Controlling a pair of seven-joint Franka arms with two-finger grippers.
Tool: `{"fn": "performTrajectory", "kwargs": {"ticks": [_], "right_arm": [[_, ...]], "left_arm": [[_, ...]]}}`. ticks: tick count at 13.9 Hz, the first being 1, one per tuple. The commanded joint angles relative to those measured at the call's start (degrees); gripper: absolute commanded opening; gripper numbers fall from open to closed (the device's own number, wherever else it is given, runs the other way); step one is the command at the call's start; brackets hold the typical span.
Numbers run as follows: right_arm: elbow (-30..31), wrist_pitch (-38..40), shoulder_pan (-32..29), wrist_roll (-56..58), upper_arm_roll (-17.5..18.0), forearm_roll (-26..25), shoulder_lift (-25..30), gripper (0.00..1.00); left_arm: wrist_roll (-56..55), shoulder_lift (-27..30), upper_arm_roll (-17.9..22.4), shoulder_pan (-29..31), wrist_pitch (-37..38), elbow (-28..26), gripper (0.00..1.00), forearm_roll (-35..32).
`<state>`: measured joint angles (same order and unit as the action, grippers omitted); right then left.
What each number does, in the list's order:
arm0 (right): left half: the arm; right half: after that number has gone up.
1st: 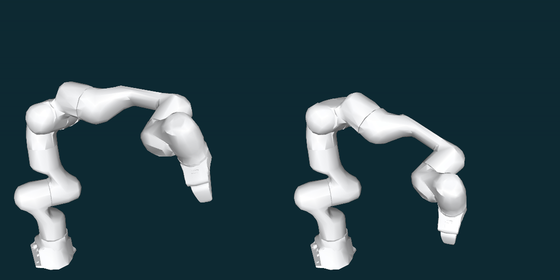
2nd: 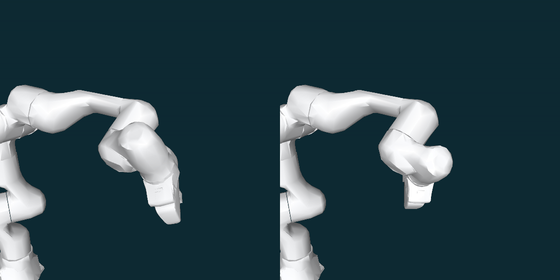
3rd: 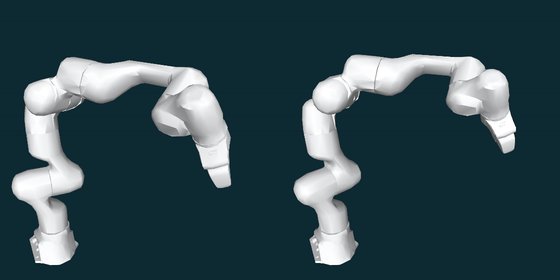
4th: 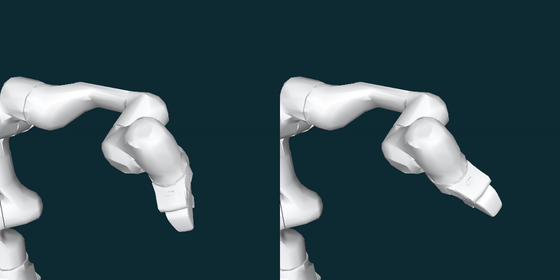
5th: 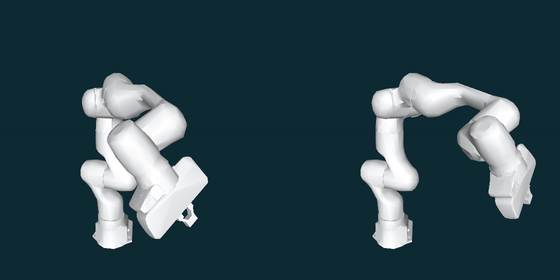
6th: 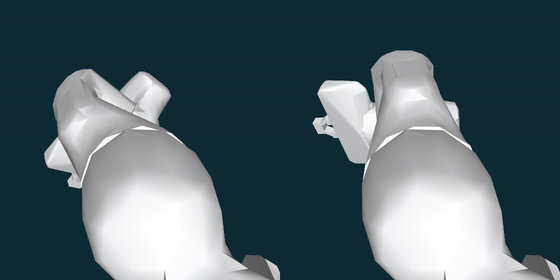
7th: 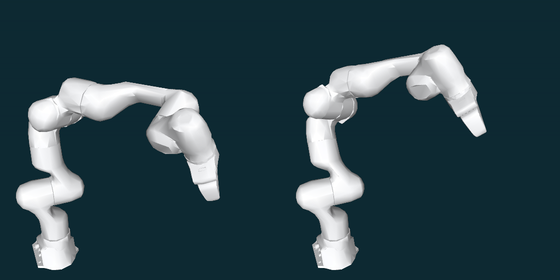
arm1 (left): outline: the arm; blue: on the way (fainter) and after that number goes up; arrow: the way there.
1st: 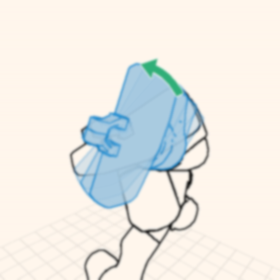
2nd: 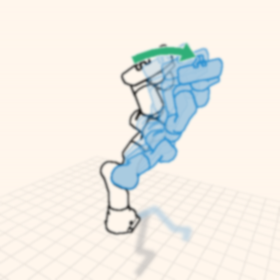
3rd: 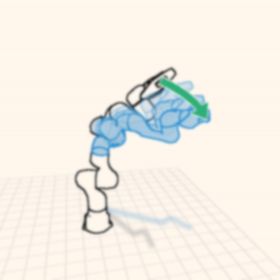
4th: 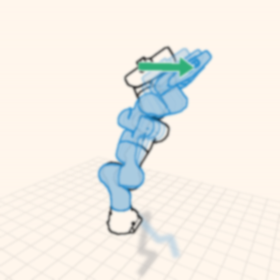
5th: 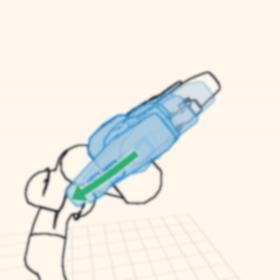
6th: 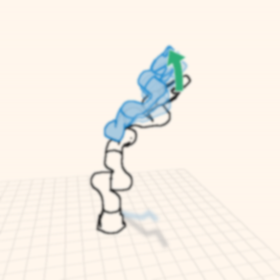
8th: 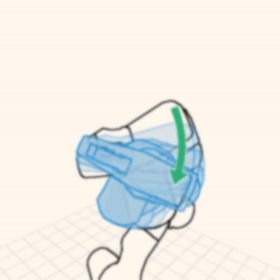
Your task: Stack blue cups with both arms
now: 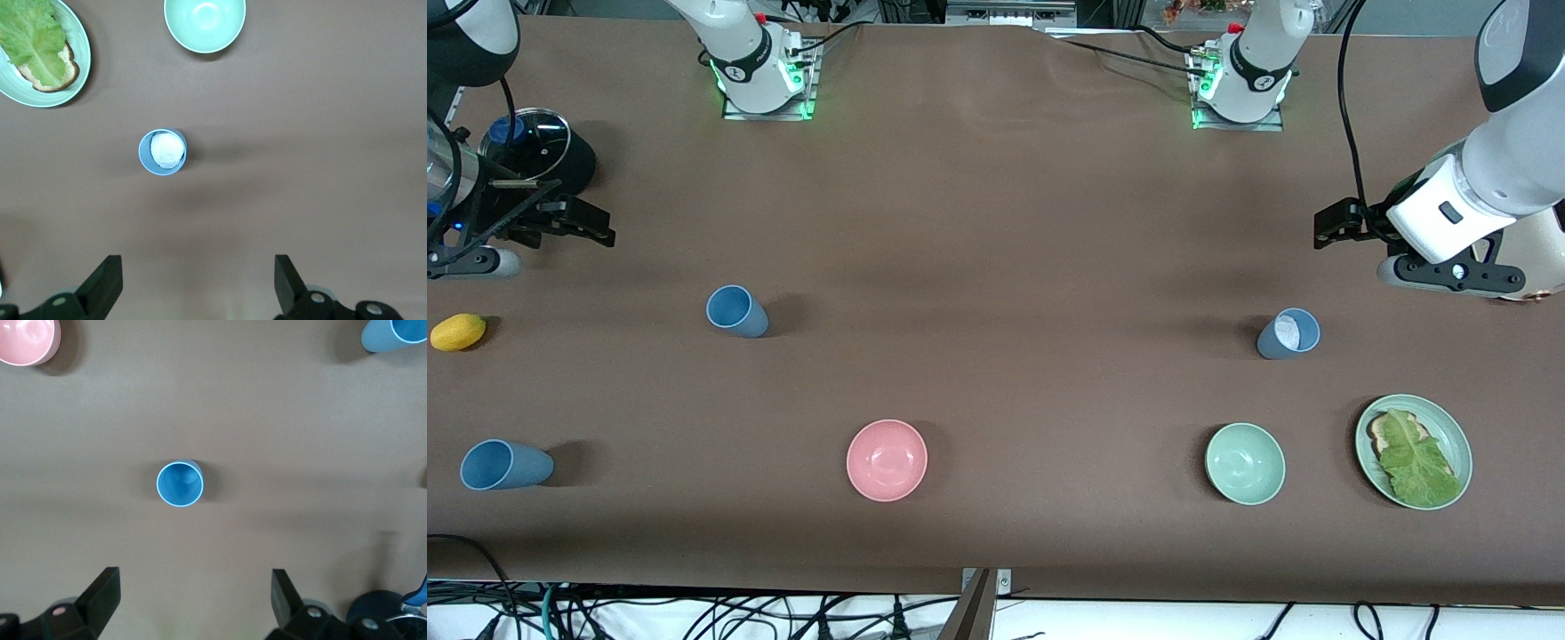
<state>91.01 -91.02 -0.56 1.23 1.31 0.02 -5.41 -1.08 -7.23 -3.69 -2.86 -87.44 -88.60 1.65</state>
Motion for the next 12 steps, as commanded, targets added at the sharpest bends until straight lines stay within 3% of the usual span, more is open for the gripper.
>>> {"fn": "performTrajectory", "kwargs": {"ticks": [1, 4, 6, 8, 12], "right_arm": [[-0.74, 0.93, -0.14, 2.19, 0.01, -0.72, -0.48, 1.0], [-0.83, 2.24, 0.74, 7.37, 0.27, -2.91, -2.84, 1.0], [-0.22, 2.43, 0.48, 6.77, 0.27, -3.97, -3.55, 1.0], [1.1, 1.73, 0.48, 6.33, 0.1, -4.5, -4.86, 1.0], [9.25, -8.61, 0.39, 5.53, -0.08, -6.0, -6.63, 1.0]], "left_arm": [[1.34, -0.5, 0.17, 0.57, 1.13, 0.98, 1.0, 1.16], [5.37, -1.55, 0.35, 4.43, 0.08, -0.16, 0.91, 1.08], [6.62, -4.09, 0.26, 6.28, -2.1, -0.34, 1.0, 1.08], [8.19, -7.43, 0.26, 8.12, -6.23, -1.92, 1.0, 1.07], [14.26, -7.97, 0.35, 9.36, -24.49, -14.72, 1.0, 0.64]]}}
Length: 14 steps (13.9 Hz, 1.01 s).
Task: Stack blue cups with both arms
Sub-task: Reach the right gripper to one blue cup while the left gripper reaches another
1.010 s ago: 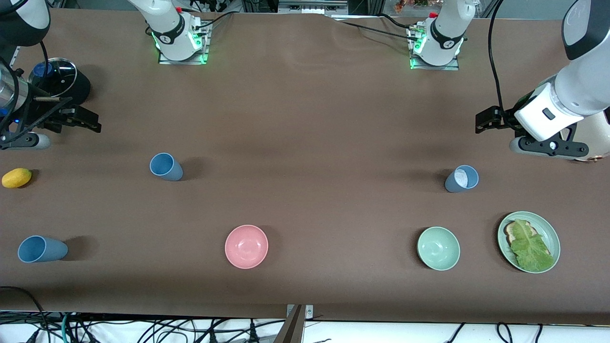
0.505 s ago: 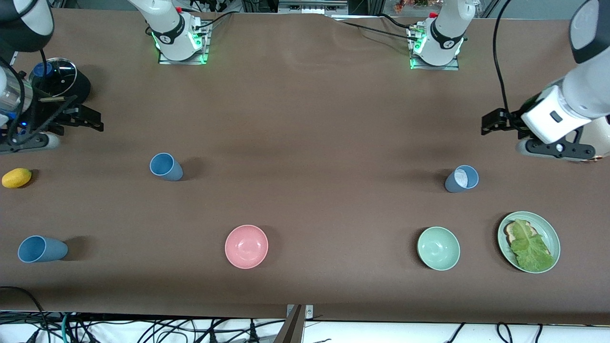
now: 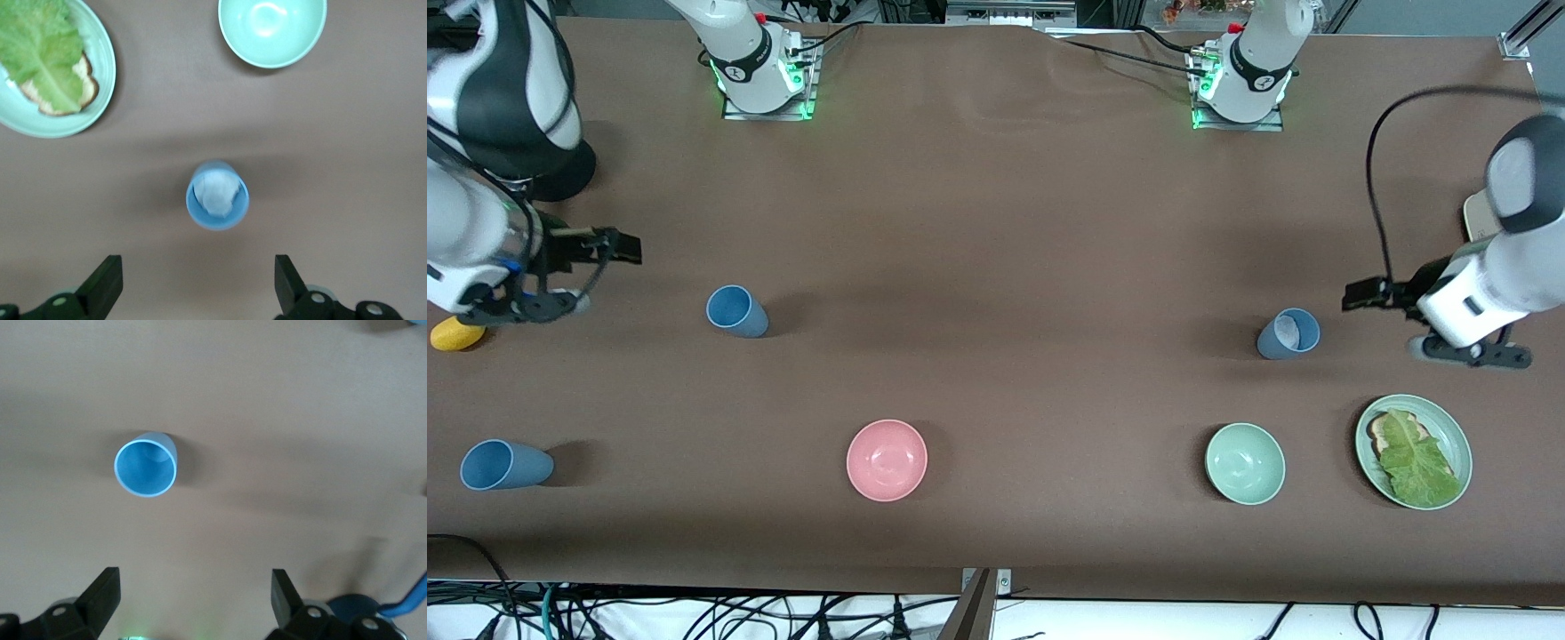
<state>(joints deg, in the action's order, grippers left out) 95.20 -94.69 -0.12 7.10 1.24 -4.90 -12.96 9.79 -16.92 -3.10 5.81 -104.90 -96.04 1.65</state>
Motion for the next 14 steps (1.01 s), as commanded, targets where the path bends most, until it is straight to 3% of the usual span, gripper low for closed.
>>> {"fn": "performTrajectory", "kwargs": {"ticks": [1, 7, 11, 12, 13, 14], "right_arm": [[7.17, -8.37, -0.14, -0.33, -0.36, -1.07, 0.92, 1.0], [22.29, -30.44, -0.14, -0.95, -0.71, -0.55, 0.56, 1.0], [23.63, -32.84, -0.14, -0.95, -0.71, -0.11, -1.54, 1.0], [23.63, -33.01, -0.14, -0.95, -0.63, -0.11, -2.15, 1.0], [23.63, -33.27, -0.06, -0.95, -0.54, -0.11, -2.86, 1.0], [23.63, -34.23, -0.06, -0.95, -0.45, -0.11, -3.47, 1.0]], "left_arm": [[3.39, 1.81, -0.24, 1.04, -10.72, -10.45, 1.0, 0.29], [3.48, 1.28, -0.32, 1.14, -30.51, -24.43, 1.0, -4.46], [5.06, -1.43, -0.32, 1.31, -36.76, -27.88, 1.0, -4.46], [5.06, -2.4, -0.32, 1.31, -38.69, -27.8, 0.9, -4.46], [5.06, -3.46, -0.32, 1.31, -38.62, -27.71, 0.42, -4.46], [4.8, -3.81, -0.41, 1.31, -38.45, -27.79, 0.07, -4.37]]}}
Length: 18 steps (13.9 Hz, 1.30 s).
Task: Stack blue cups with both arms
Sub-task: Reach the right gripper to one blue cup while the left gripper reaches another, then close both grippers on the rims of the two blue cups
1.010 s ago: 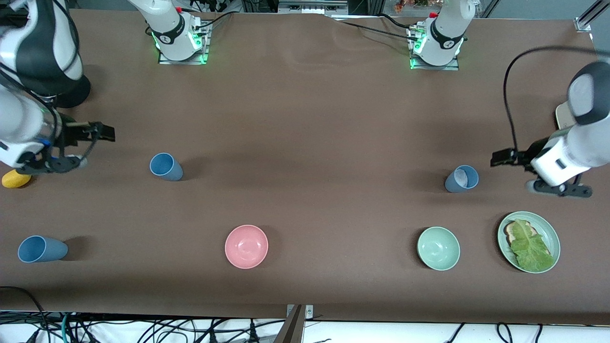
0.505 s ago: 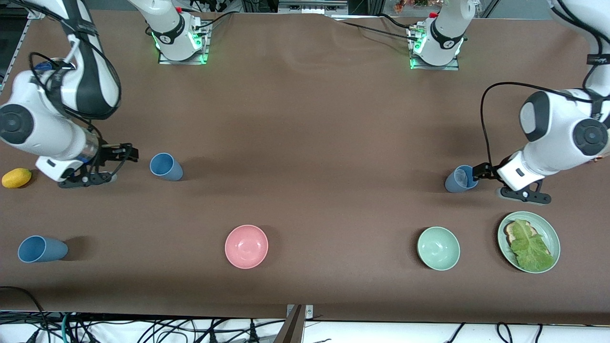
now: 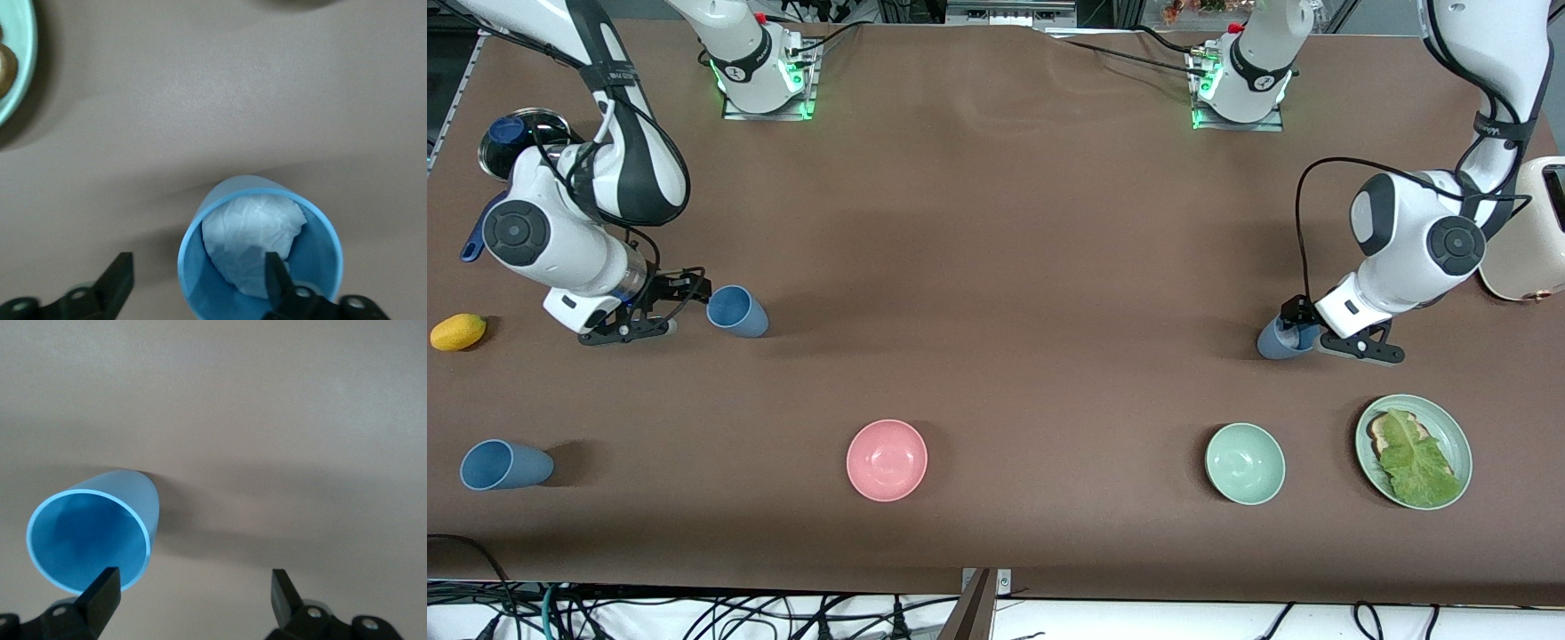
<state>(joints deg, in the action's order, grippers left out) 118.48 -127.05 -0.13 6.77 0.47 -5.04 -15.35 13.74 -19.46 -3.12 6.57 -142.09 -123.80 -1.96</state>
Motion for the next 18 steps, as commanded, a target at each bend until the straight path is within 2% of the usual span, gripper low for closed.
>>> {"fn": "performTrajectory", "kwargs": {"ticks": [1, 3, 7, 8, 10, 11, 12, 15, 18], "right_arm": [[0.34, -2.14, -0.04, -0.62, 0.4, 0.03, -1.87, 1.0], [0.34, -2.24, 0.04, -0.62, 0.67, 0.12, -3.45, 1.0], [0.43, -1.53, 0.04, -0.62, 1.37, 0.21, -4.07, 0.98], [0.35, -1.62, 0.04, -0.71, 1.37, 0.21, -4.51, 0.85], [0.34, -1.36, 0.04, -0.97, 1.72, 0.21, -4.6, 0.23], [0.34, -1.36, 0.3, -1.32, 1.72, 0.3, -4.6, 0.04], [0.34, -1.36, 0.31, -1.41, 1.72, 0.21, -4.6, 0.0], [0.0, -1.01, 0.48, -1.32, 1.72, 0.21, -4.51, 0.0], [-2.55, 2.85, 2.06, -3.33, 1.81, 0.65, -4.51, 0.0]], "left_arm": [[0.94, -1.46, -0.4, 0.81, -1.0, 0.22, 0.0, -0.76], [0.76, -1.55, -0.4, 1.08, 1.89, 1.62, 0.0, -0.24], [0.67, -1.29, -0.57, 0.82, 2.43, 2.6, 0.0, -0.14], [0.41, -1.02, -0.66, 0.47, 2.43, 2.6, 0.0, -0.14], [0.23, -0.41, -1.1, 0.29, 2.61, 2.68, 0.0, 0.03], [0.15, -0.15, -1.97, 0.29, 2.7, 2.68, 0.0, 0.12], [0.06, 0.38, -2.5, 0.29, 3.05, 2.68, 0.0, 0.21], [-1.69, 0.47, -5.22, 0.29, 5.85, 4.26, 0.0, 0.29], [-8.97, 0.65, -11.54, 0.12, 6.65, 5.4, 0.0, 0.29]]}}
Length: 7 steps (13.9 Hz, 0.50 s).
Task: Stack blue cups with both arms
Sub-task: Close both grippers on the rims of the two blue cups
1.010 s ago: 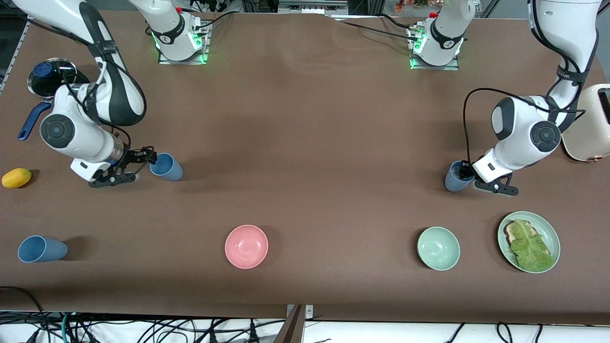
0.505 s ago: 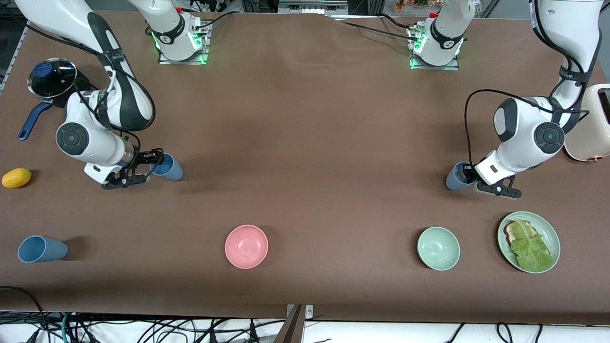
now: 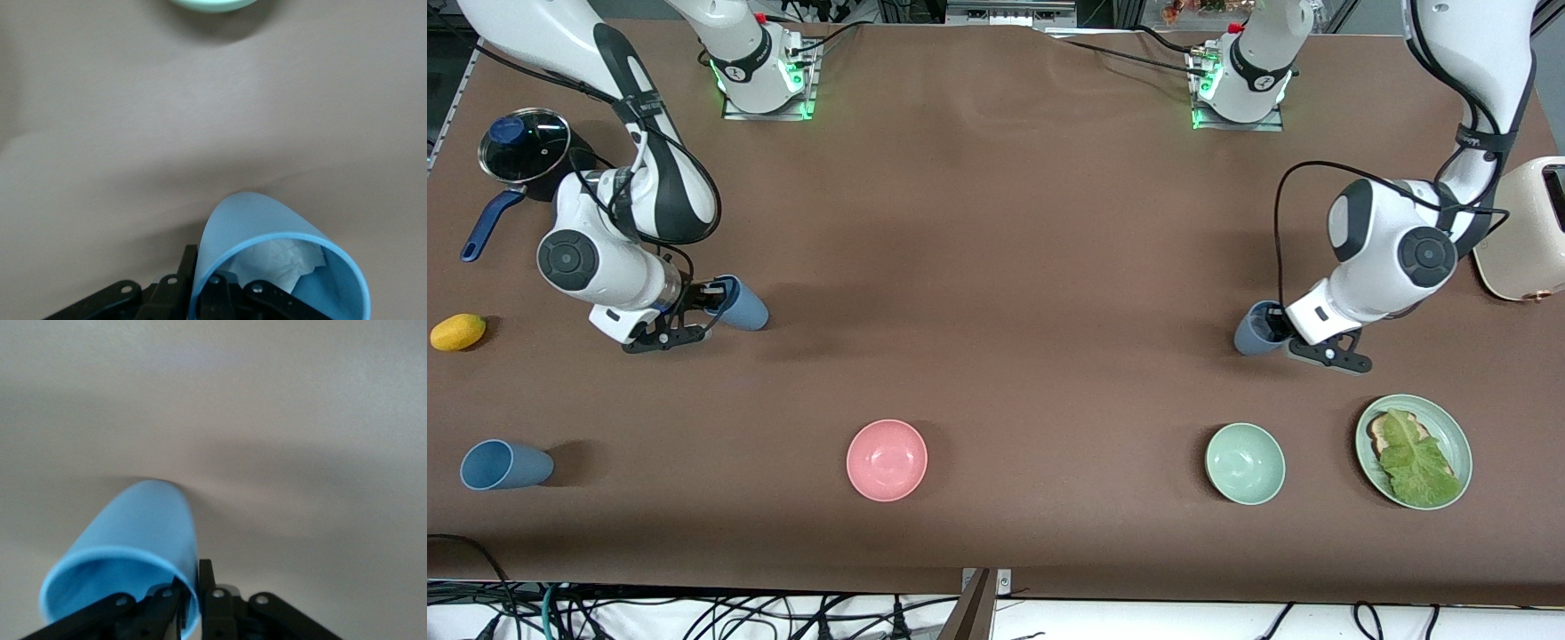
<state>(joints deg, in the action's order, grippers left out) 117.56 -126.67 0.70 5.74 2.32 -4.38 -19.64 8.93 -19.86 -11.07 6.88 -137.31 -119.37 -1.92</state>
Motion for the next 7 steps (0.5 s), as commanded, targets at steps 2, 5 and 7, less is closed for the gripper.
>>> {"fn": "performTrajectory", "kwargs": {"ticks": [2, 5, 7], "right_arm": [[-4.26, 5.97, 2.9, -4.5, -0.12, -0.01, -0.22, 0.0], [-8.74, 10.28, 4.57, -6.7, -0.12, 2.43, -0.31, 0.0], [-11.81, 12.84, 5.1, -8.72, -0.12, 5.86, -1.0, 0.0]], "left_arm": [[-14.41, 0.0, -9.38, -0.46, 1.87, 2.56, 0.0, 0.25], [-30.06, -2.02, -13.89, -4.75, 1.87, 4.94, 0.0, 0.16], [-38.42, -4.82, -13.81, -10.55, 1.78, 7.74, 0.0, 0.08]]}}
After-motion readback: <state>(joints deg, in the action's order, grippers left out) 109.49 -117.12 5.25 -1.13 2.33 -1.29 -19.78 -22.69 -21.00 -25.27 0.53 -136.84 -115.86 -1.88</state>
